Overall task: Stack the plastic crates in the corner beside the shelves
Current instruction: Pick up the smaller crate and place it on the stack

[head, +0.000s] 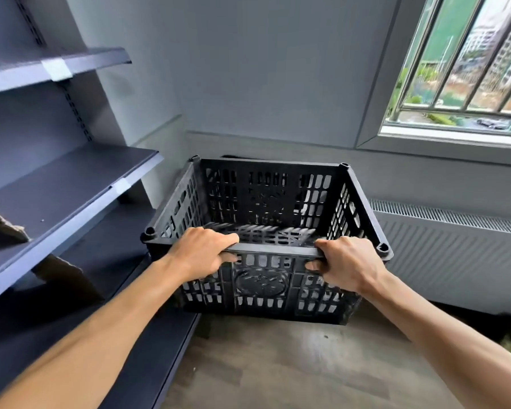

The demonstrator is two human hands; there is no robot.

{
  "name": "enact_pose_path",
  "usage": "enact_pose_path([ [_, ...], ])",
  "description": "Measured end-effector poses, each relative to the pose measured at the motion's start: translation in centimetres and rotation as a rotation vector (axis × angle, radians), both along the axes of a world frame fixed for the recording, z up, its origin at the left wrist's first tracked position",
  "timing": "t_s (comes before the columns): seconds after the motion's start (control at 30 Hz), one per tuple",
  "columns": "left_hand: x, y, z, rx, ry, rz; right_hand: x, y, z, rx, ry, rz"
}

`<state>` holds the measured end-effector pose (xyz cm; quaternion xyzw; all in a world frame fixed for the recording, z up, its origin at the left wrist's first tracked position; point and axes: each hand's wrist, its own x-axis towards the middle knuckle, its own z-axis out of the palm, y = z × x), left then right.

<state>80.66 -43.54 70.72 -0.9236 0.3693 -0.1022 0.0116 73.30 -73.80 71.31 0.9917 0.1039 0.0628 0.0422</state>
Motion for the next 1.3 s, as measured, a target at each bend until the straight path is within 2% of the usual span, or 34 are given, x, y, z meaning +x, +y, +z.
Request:
enact_pose_path([
  [0.4,7.4,2.8,6.2,-0.115,-0.168,-0.145,4.9,2.8,6.3,-0.008,-0.156,-0.033],
  [0.7,14.3,5.8,7.4,-0.168,-0.369,-0.241,9.4,7.1,7.7,-0.005,-0.179,-0.134],
  [1.0,20.7,5.8,6.4,-0.228,-0.297,-0.256,15.1,7.1,6.9,-0.030,-0.201,-0.174],
  [1.3,29.2,2.6,4.6,-0.183,-0.239,-0.216,24.1,3.7,4.7,-0.010,-0.191,-0.144],
])
